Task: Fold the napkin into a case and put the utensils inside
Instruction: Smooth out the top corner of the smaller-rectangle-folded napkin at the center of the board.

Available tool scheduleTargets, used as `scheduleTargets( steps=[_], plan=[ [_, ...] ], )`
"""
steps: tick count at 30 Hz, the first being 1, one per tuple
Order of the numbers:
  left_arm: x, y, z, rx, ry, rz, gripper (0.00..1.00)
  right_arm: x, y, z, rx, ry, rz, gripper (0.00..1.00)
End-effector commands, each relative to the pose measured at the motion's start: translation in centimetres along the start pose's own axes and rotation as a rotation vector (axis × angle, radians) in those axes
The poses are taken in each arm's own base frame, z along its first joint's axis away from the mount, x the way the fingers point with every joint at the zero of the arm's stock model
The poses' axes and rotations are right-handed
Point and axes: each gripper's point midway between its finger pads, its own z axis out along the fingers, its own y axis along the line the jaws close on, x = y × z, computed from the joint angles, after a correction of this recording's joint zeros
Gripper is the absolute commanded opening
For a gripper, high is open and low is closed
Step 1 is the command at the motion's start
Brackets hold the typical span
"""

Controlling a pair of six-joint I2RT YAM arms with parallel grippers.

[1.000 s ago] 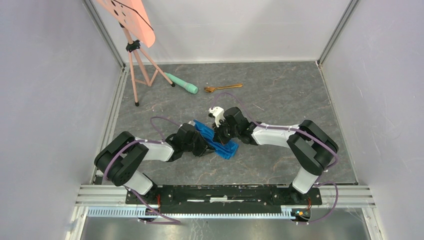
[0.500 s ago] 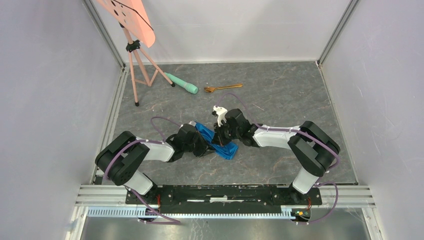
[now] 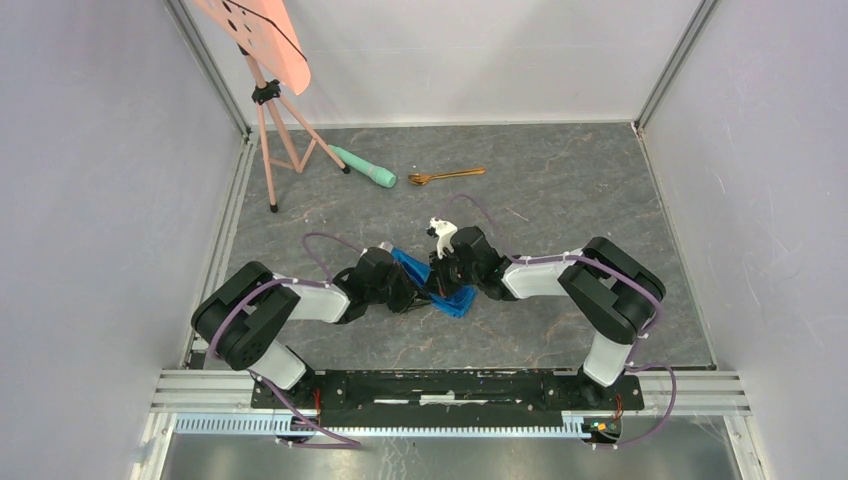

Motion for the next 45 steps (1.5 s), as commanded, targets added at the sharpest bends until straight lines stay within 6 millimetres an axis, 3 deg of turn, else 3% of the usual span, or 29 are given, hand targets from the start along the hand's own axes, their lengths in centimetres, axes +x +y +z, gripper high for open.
scheduleTargets(
  steps=[1,4,8,12,15,21,26,31,34,38,42,45],
  plan=[
    [0.0,2.1,-0.5,-0.076,-0.027,0.039,0.21,3.6,-2.2,0.7,0.070,0.077,-0.020,0.01],
    [-0.2,2.8,-2.1,-0.097,-0.043,0.083,0.28,4.2,-2.8,0.7,0.085,0.093,-0.031,0.01],
    [-1.4,2.8,-5.1,-0.106,-0.077,0.134,0.30,4.5,-3.1,0.4,0.093,0.097,-0.040,0.04],
    [-4.8,1.7,-8.6,-0.090,-0.146,0.125,0.24,4.5,-3.2,0.1,0.100,0.098,-0.055,0.10],
    [-7.8,0.1,-9.6,-0.051,-0.184,0.103,0.15,4.3,-3.0,0.1,0.092,0.093,-0.060,0.14],
    [-10.7,-3.3,-7.2,0.055,-0.162,0.069,0.08,3.6,-2.6,0.0,0.078,0.082,-0.067,0.16],
    [-12.0,-3.4,-5.1,0.041,-0.137,0.076,0.07,3.2,-2.3,0.1,0.068,0.074,-0.071,0.17],
    [-12.8,-0.8,-3.5,-0.065,-0.148,0.072,0.07,2.7,-1.5,0.0,0.037,0.061,-0.073,0.20],
    [-13.1,1.7,-2.2,-0.158,-0.143,0.060,0.06,2.0,-0.9,-0.4,0.014,0.049,-0.087,0.25],
    [-12.5,4.7,-1.6,-0.261,-0.117,0.060,0.05,-0.2,0.5,-1.4,-0.023,0.014,-0.147,0.36],
    [-12.2,6.0,-1.9,-0.302,-0.112,0.075,0.04,-3.1,2.0,-2.2,-0.080,-0.040,-0.213,0.45],
    [-12.2,6.1,-2.3,-0.316,-0.116,0.092,0.04,-4.0,2.1,-1.9,-0.083,-0.046,-0.270,0.47]
  ],
)
